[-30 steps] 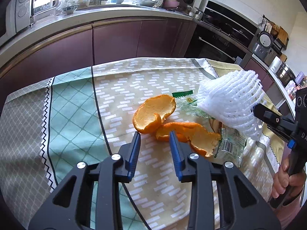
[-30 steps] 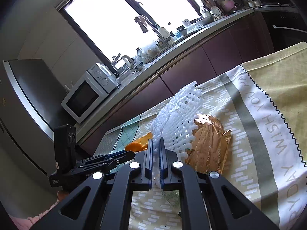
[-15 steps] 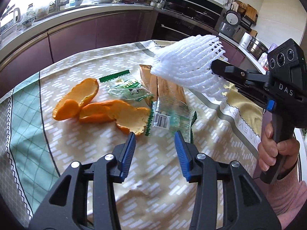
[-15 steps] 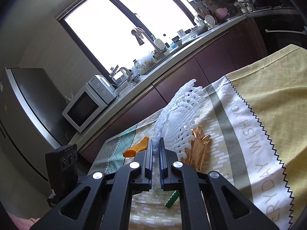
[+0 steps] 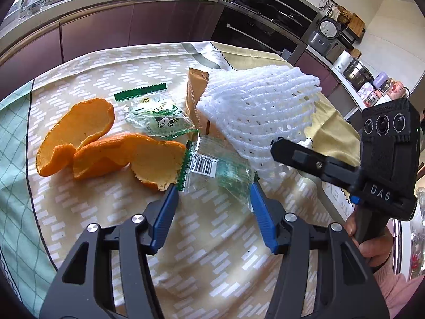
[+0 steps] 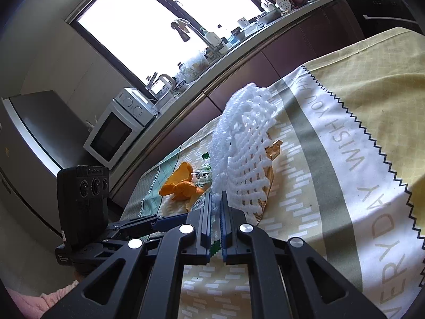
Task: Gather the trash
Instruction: 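Grasp the white foam net with the right tool while the left tool grasps the clear wrapper, then carry the foam net and clear wrapper over the teal bin while both tools open, then move both open tools back over the table, then grasp the gold wrapper with the right tool while the left tool grasps an orange peel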
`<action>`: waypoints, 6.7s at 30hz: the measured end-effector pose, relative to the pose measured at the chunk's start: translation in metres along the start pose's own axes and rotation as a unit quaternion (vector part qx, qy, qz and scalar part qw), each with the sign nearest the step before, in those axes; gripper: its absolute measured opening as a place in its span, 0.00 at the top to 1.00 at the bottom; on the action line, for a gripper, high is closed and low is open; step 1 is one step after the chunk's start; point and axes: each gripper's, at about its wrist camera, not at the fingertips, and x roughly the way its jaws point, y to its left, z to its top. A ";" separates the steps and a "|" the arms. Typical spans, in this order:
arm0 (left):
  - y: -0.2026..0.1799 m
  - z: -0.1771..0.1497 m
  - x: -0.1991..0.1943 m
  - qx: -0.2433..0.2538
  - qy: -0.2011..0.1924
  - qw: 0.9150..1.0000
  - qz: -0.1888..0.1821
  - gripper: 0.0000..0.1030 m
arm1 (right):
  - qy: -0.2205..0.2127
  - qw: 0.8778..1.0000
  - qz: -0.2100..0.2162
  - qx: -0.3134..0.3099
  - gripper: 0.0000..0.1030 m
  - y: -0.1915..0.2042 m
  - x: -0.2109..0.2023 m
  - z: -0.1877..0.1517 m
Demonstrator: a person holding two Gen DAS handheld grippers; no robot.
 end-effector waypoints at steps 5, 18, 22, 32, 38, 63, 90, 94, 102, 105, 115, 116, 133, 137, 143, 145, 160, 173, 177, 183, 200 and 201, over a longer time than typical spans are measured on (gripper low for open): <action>-0.001 0.003 0.006 -0.020 0.005 0.999 -0.024 0.56 | 0.011 1.000 0.001 -0.010 0.95 0.005 0.003 -0.002; -0.008 -0.001 0.012 -0.023 0.002 1.000 -0.018 0.79 | -0.020 0.999 -0.026 0.001 0.95 -0.001 -0.017 0.003; -0.002 0.001 0.008 -0.027 -0.005 1.000 -0.012 0.56 | -0.014 0.999 -0.038 0.006 0.95 -0.007 -0.018 0.003; -0.013 0.018 0.028 -0.022 0.014 0.999 -0.021 0.69 | 0.014 0.999 -0.048 0.001 0.95 -0.009 -0.006 -0.002; -0.013 0.011 0.017 -0.035 -0.004 0.999 -0.017 0.88 | 0.001 0.999 -0.040 -0.006 0.95 -0.006 -0.014 -0.003; 0.071 -0.113 -0.210 -0.114 -0.162 0.979 0.050 0.93 | 0.027 0.984 0.088 -0.153 0.95 0.145 -0.001 -0.021; 0.281 -0.308 -0.375 -0.338 -0.207 0.888 0.234 0.92 | 0.267 0.897 0.207 -0.284 0.95 0.358 0.219 -0.130; 0.298 -0.316 -0.362 -0.350 -0.188 0.884 0.245 0.91 | 0.294 0.892 0.188 -0.287 0.94 0.367 0.247 -0.144; 0.325 -0.321 -0.339 -0.365 -0.159 0.879 0.261 0.91 | 0.342 0.883 0.150 -0.285 0.93 0.380 0.300 -0.168; 0.331 -0.322 -0.331 -0.370 -0.151 0.879 0.262 0.88 | 0.356 0.881 0.134 -0.283 0.88 0.378 0.311 -0.176; 0.340 -0.323 -0.306 -0.381 -0.135 0.876 0.265 0.88 | 0.350 0.877 0.118 -0.306 0.77 0.392 0.307 -0.177; 0.340 -0.323 -0.306 -0.381 -0.136 0.875 0.265 0.88 | 0.347 0.877 0.116 -0.311 0.72 0.393 0.305 -0.176; 0.265 -0.288 -0.330 -0.283 -0.204 0.904 0.248 0.62 | 0.241 0.910 0.155 -0.299 0.61 0.335 0.200 -0.127; 0.229 -0.259 -0.323 -0.226 -0.217 0.922 0.228 0.56 | 0.207 0.931 0.133 -0.270 0.60 0.297 0.166 -0.103; 0.186 -0.215 -0.288 -0.169 -0.206 0.947 0.181 0.54 | 0.157 0.959 0.067 -0.226 0.60 0.231 0.117 -0.070; 0.173 -0.202 -0.272 -0.155 -0.197 0.953 0.168 0.54 | 0.140 0.967 0.045 -0.208 0.60 0.208 0.103 -0.060; 0.098 -0.099 -0.154 -0.078 -0.125 0.984 0.102 0.54 | 0.031 0.990 -0.090 -0.106 0.60 0.064 0.028 0.011; 0.107 -0.035 -0.099 -0.096 -0.089 0.987 0.093 0.57 | 0.018 0.990 -0.132 -0.040 0.54 -0.005 0.020 0.040; 0.111 -0.024 -0.085 -0.099 -0.080 0.987 0.097 0.58 | 0.023 0.990 -0.131 -0.035 0.54 -0.009 0.025 0.044; 0.113 -0.015 -0.070 -0.095 -0.067 0.988 0.102 0.61 | 0.033 0.991 -0.127 -0.031 0.53 -0.011 0.035 0.049; 0.111 0.004 -0.052 -0.072 -0.055 0.990 0.107 0.74 | 0.044 0.994 -0.104 -0.013 0.77 -0.017 0.042 0.052; 0.110 0.004 -0.053 -0.070 -0.056 0.990 0.108 0.74 | 0.043 0.994 -0.103 -0.013 0.78 -0.017 0.041 0.052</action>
